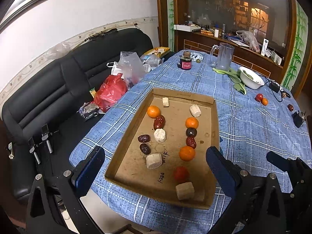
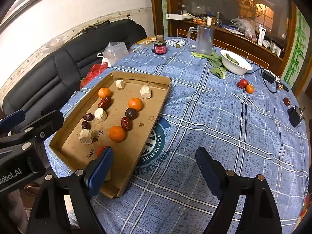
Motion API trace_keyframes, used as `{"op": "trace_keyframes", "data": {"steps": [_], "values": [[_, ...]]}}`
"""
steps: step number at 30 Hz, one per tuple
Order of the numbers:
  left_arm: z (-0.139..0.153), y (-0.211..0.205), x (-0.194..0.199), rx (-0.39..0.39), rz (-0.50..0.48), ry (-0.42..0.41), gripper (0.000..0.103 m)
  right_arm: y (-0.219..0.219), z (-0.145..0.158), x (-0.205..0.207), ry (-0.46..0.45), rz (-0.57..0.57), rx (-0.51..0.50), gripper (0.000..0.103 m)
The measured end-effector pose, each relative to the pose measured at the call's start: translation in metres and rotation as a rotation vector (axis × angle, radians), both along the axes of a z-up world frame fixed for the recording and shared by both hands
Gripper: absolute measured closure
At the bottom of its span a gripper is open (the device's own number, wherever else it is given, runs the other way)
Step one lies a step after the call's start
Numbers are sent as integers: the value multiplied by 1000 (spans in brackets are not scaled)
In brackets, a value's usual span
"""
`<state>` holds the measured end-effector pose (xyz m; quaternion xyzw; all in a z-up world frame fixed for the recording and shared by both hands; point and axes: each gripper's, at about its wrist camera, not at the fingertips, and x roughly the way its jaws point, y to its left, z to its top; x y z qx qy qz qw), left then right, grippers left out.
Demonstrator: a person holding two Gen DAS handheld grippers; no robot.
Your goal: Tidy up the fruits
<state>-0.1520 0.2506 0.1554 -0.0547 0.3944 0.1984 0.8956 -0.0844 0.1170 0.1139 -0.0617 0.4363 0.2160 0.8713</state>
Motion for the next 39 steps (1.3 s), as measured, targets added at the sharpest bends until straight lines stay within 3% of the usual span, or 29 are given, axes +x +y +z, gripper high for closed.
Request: {"op": "trace_keyframes", "data": {"steps": [18,33,39], "values": [[-8,8,14,-28,-56,22,0,9,-4,5,12,-30,-22,14],[-27,18,20,-38,-60,103,0,27,-22,14,69,5,-20,14],[-41,17,24,-75,-66,162,0,28,-35,16,111,16,-20,14]]}}
